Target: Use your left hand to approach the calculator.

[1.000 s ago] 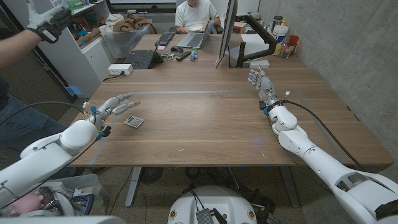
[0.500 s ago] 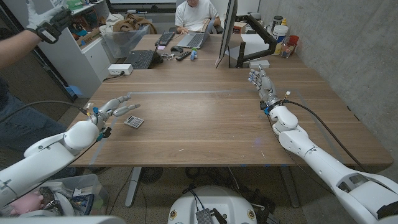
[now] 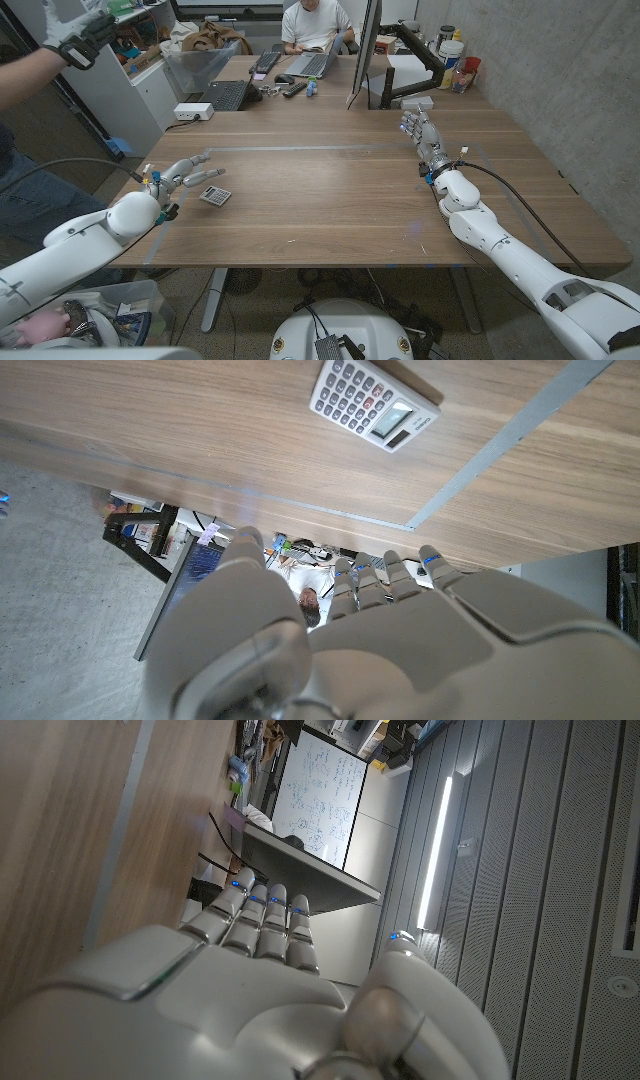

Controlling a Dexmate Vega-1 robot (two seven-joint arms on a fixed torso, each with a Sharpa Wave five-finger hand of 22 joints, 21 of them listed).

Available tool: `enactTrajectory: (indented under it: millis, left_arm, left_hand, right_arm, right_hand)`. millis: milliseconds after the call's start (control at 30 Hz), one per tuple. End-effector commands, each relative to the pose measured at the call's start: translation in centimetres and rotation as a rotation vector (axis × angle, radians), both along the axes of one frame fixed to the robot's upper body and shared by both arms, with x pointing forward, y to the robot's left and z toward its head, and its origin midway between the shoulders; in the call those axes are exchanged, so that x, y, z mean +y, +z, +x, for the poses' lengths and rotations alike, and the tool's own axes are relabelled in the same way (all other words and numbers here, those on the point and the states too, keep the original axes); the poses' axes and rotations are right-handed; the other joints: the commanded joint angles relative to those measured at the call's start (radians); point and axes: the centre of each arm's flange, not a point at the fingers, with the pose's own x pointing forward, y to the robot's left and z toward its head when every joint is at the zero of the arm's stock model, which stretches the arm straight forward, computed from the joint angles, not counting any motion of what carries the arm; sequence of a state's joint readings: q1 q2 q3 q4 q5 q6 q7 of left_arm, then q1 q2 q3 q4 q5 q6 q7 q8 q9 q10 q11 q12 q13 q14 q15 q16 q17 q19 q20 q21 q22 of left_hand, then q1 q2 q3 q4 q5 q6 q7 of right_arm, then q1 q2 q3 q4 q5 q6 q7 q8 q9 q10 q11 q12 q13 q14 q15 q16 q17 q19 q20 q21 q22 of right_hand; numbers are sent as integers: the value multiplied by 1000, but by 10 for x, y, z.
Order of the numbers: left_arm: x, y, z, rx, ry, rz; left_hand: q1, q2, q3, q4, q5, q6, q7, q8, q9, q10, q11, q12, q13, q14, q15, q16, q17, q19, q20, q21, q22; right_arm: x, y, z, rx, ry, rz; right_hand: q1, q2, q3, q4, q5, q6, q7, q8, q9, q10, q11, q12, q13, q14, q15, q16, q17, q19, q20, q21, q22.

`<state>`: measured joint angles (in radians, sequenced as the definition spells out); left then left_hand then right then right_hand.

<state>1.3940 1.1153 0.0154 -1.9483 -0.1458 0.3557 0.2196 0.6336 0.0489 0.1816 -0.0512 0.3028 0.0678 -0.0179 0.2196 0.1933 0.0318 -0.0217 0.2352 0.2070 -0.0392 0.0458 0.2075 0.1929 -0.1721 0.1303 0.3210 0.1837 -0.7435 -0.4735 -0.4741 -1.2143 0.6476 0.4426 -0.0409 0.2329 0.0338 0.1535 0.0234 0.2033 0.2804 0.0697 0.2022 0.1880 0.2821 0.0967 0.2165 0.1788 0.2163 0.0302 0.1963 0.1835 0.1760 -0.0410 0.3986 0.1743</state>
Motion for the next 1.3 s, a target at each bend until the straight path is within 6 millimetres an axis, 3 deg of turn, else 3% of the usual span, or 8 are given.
enactTrajectory:
  millis: [33, 700, 1300]
  left_arm:
    - [2, -3, 10, 22, 9, 0]
    - [-3, -8, 34, 53, -3, 14]
    - [-6, -14, 41, 72, -10, 18]
  left_hand:
    - [11, 2, 5, -7, -5, 2, 3, 0, 1, 2, -11, -2, 3, 1, 3, 4, 6, -22, 5, 0, 6]
    - [14, 3, 5, -8, -6, 4, 2, -1, 2, 1, -13, -4, 3, 4, 2, 4, 6, -20, 5, -3, 6]
    - [16, 4, 5, -10, -7, 4, 2, -3, 2, 1, -13, -4, 4, 4, 4, 3, 7, -19, 5, -6, 7]
  right_arm:
    - [0, -1, 3, 7, 3, 4]
    - [0, 0, 7, 9, -3, 2]
    - [2, -1, 12, 14, 3, 9]
  right_hand:
    - [12, 0, -1, -2, -2, 7, -5, -3, 3, 6, 3, -3, 5, 5, 2, 1, 5, 10, -6, -2, 4]
    - [12, 2, -2, -3, -2, 7, -6, -4, 3, 8, 3, -3, 5, 6, 3, 0, 5, 12, -5, -9, 4]
    - [12, 3, -3, -4, -2, 9, -6, -4, 3, 8, 2, -4, 5, 6, 1, 0, 5, 15, -4, -15, 4]
